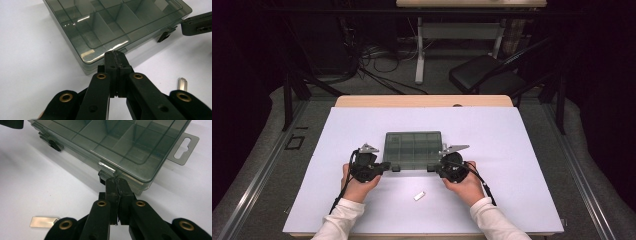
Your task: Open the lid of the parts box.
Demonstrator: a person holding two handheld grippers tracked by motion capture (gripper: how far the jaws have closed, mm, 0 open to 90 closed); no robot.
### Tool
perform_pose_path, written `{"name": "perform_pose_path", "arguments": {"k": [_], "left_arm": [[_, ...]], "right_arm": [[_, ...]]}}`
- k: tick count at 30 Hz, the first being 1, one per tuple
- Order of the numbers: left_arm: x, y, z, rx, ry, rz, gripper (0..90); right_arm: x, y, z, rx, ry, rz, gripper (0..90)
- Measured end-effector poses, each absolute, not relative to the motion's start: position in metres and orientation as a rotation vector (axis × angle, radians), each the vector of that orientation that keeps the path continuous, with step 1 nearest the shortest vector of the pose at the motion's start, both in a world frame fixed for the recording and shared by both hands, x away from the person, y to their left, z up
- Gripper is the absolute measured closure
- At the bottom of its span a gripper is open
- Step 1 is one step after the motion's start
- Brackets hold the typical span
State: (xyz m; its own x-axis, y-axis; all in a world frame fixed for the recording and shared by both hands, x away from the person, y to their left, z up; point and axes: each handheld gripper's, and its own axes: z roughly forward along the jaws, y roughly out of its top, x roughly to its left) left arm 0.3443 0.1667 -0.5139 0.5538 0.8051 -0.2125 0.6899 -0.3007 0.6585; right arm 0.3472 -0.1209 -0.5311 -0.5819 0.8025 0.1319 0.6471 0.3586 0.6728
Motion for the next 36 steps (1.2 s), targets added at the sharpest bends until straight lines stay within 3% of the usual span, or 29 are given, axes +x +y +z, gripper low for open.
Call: {"name": "perform_pose_path", "arguments": {"k": [28, 36], "left_arm": [[0.343, 0.169, -0.507, 2.071, 1.154, 0.176, 90.0], [0.344, 0.167, -0.511, 2.074, 1.174, 0.228, 90.0]], "right_arm": [[0.347, -0.123, -0.528, 1.305, 2.327, 1.148, 88.9], [0.346, -0.122, -0.521, 1.285, 2.289, 1.196, 88.3]]}}
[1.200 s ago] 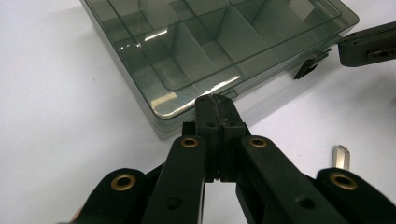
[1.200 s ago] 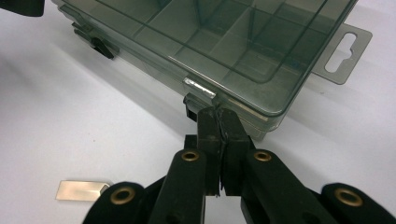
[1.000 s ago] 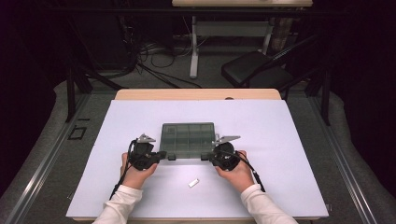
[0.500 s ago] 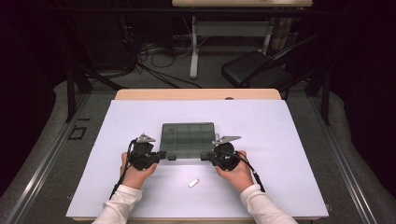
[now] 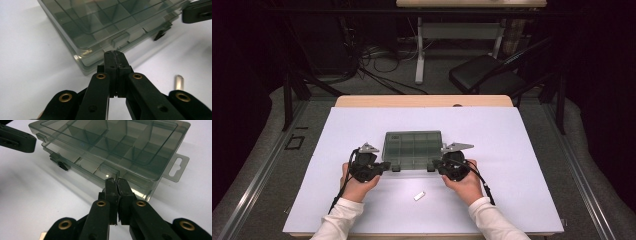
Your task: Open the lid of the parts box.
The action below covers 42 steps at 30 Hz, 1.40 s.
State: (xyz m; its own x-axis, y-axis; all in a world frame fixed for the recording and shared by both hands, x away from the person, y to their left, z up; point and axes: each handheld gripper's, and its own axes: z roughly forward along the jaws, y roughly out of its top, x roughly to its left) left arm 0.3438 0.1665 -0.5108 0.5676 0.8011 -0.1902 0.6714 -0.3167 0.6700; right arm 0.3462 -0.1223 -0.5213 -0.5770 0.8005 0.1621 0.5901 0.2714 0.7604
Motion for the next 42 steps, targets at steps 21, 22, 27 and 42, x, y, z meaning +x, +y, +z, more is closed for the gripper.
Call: {"name": "perform_pose_path", "arguments": {"k": [21, 22, 27, 42], "left_arm": [[0.361, 0.168, -0.494, 2.048, 1.213, 0.268, 90.0], [0.363, 0.168, -0.492, 2.045, 1.213, 0.272, 90.0], [0.369, 0.168, -0.482, 2.047, 1.197, 0.285, 90.0], [0.401, 0.158, -0.445, 2.107, 1.113, 0.406, 90.0]], "right_arm": [[0.360, -0.127, -0.496, 1.304, 2.277, 1.173, 88.1], [0.361, -0.126, -0.494, 1.303, 2.283, 1.166, 88.0], [0.369, -0.123, -0.480, 1.286, 2.297, 1.136, 88.0], [0.401, -0.122, -0.446, 1.251, 2.293, 1.118, 87.4]]}}
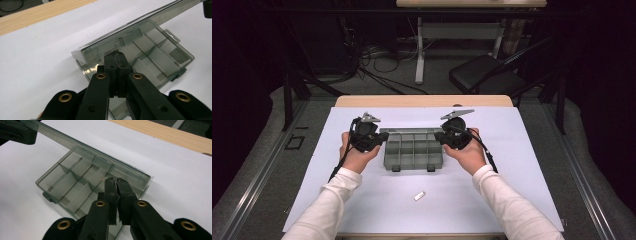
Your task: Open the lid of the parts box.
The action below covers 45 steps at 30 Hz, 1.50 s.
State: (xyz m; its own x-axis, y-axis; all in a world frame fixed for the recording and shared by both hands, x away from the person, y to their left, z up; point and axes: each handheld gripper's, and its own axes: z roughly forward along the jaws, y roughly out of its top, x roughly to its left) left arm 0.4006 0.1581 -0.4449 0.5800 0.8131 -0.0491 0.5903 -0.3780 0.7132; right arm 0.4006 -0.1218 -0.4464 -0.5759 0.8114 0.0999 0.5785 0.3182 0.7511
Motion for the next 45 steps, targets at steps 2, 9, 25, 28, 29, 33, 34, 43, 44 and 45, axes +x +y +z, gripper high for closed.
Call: {"name": "perform_pose_path", "arguments": {"k": [2, 9, 25, 28, 29, 33, 34, 43, 44, 45], "left_arm": [[0.404, 0.158, -0.443, 2.104, 1.111, 0.407, 90.0], [0.417, 0.156, -0.436, 2.088, 1.116, 0.408, 90.0], [0.437, 0.157, -0.440, 2.039, 1.180, 0.400, 90.0], [0.438, 0.155, -0.439, 2.032, 1.195, 0.411, 90.0], [0.438, 0.155, -0.439, 2.032, 1.195, 0.411, 90.0], [0.439, 0.154, -0.439, 2.017, 1.205, 0.418, 90.0], [0.440, 0.153, -0.439, 2.014, 1.206, 0.419, 90.0], [0.441, 0.155, -0.436, 2.000, 1.215, 0.417, 90.0], [0.441, 0.155, -0.436, 1.999, 1.218, 0.421, 90.0], [0.441, 0.155, -0.436, 1.999, 1.218, 0.421, 90.0]], "right_arm": [[0.403, -0.121, -0.445, 1.252, 2.294, 1.120, 87.3], [0.418, -0.120, -0.437, 1.232, 2.280, 1.111, 86.9], [0.439, -0.117, -0.439, 1.277, 2.236, 1.104, 86.5], [0.442, -0.117, -0.441, 1.293, 2.227, 1.110, 86.4], [0.442, -0.117, -0.441, 1.293, 2.227, 1.110, 86.4], [0.442, -0.116, -0.441, 1.306, 2.221, 1.122, 85.0], [0.442, -0.116, -0.441, 1.305, 2.221, 1.125, 84.5], [0.430, -0.125, -0.454, 1.285, 2.240, 1.129, 69.4], [0.430, -0.127, -0.458, 1.297, 2.246, 1.123, 66.9], [0.430, -0.127, -0.458, 1.297, 2.246, 1.123, 66.9]]}}
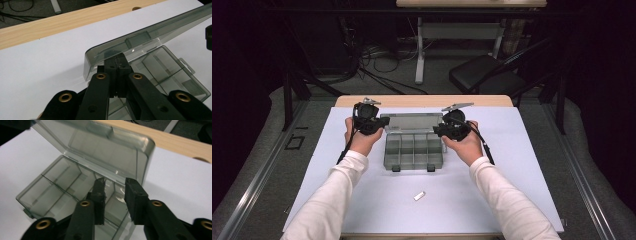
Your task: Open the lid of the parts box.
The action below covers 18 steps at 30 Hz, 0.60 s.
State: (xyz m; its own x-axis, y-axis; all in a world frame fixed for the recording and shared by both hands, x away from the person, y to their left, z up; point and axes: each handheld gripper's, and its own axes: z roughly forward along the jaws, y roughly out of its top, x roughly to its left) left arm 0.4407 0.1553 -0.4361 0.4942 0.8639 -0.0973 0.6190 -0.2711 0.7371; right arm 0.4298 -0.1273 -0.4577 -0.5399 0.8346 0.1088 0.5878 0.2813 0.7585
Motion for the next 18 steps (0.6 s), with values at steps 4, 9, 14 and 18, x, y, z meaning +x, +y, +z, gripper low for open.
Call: {"name": "perform_pose_path", "arguments": {"k": [4, 9, 14, 18], "left_arm": [[0.441, 0.156, -0.436, 2.002, 1.219, 0.418, 90.0], [0.442, 0.156, -0.437, 2.000, 1.219, 0.415, 90.0], [0.442, 0.156, -0.437, 2.001, 1.218, 0.416, 90.0], [0.442, 0.157, -0.436, 2.002, 1.219, 0.415, 90.0]], "right_arm": [[0.435, -0.137, -0.472, 1.362, 2.248, 1.103, 52.8], [0.443, -0.142, -0.482, 1.397, 2.213, 1.105, 45.3], [0.447, -0.137, -0.490, 1.299, 2.172, 1.090, 45.6], [0.452, -0.133, -0.497, 1.283, 2.135, 1.084, 48.6]]}}
